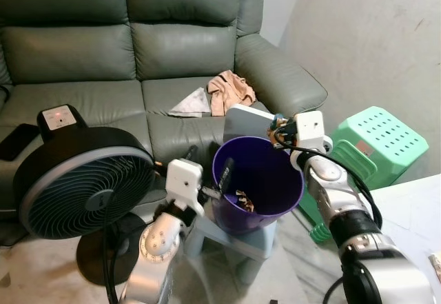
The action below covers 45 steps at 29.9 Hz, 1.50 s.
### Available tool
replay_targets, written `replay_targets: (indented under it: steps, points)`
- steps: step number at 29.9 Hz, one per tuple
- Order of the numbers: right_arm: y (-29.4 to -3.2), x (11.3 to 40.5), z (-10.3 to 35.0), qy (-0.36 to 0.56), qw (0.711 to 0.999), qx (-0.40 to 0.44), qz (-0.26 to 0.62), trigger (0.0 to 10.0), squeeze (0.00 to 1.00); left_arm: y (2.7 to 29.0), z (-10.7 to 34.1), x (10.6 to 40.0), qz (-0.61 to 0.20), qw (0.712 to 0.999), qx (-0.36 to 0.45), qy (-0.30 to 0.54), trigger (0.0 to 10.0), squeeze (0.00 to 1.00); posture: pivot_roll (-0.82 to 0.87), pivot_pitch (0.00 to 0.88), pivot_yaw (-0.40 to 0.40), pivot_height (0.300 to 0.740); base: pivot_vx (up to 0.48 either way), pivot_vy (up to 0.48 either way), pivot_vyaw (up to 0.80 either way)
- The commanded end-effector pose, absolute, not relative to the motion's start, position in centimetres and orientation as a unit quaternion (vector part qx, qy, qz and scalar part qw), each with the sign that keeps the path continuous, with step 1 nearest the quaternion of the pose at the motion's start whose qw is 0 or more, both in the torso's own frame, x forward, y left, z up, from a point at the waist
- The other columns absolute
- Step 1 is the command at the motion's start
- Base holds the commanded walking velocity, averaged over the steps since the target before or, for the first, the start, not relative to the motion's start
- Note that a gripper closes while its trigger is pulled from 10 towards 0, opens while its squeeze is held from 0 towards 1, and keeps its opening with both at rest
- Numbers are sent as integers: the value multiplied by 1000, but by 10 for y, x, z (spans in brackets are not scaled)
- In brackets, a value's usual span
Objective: Picking trash to rubbish bin
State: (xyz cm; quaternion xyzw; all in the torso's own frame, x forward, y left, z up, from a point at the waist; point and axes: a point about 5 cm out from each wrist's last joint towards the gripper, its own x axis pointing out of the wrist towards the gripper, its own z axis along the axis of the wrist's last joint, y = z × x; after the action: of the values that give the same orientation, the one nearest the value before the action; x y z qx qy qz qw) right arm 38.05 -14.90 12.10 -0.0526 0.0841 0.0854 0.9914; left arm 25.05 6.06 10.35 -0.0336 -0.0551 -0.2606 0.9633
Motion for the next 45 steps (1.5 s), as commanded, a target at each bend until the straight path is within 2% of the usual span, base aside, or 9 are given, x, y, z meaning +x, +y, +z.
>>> replay_targets:
  steps: [1,7,8,20,29,37,45]
  points:
    - [-157,382,121,86,993,-53,65,10000,0,42,115,246,-281,955,-57,-75,10000,0,196,137,-191,715,0,0,0]
    - [-164,383,118,99,994,-36,31,10000,0,35,114,238,-311,947,-45,-65,10000,0,206,129,-180,715,0,0,0]
    - [-167,384,118,99,995,-23,17,10000,1000,34,115,236,-318,945,-43,-62,10000,0,207,126,-180,715,0,0,0]
    - [-167,384,119,88,996,-11,24,10000,1000,41,118,243,-307,949,-41,-61,10000,0,206,128,-178,715,0,0,0]
    - [-163,385,132,29,996,26,76,10000,1000,56,123,256,-279,957,-37,-71,10000,0,204,108,-167,715,0,0,0]
    - [-165,381,136,-16,994,41,104,10000,1000,84,131,277,-245,965,-23,-86,10000,0,182,77,-144,715,0,0,0]
    - [-189,367,141,-93,991,32,92,10000,1000,124,148,306,-188,975,-37,-115,10000,0,141,41,-102,715,0,0,0]
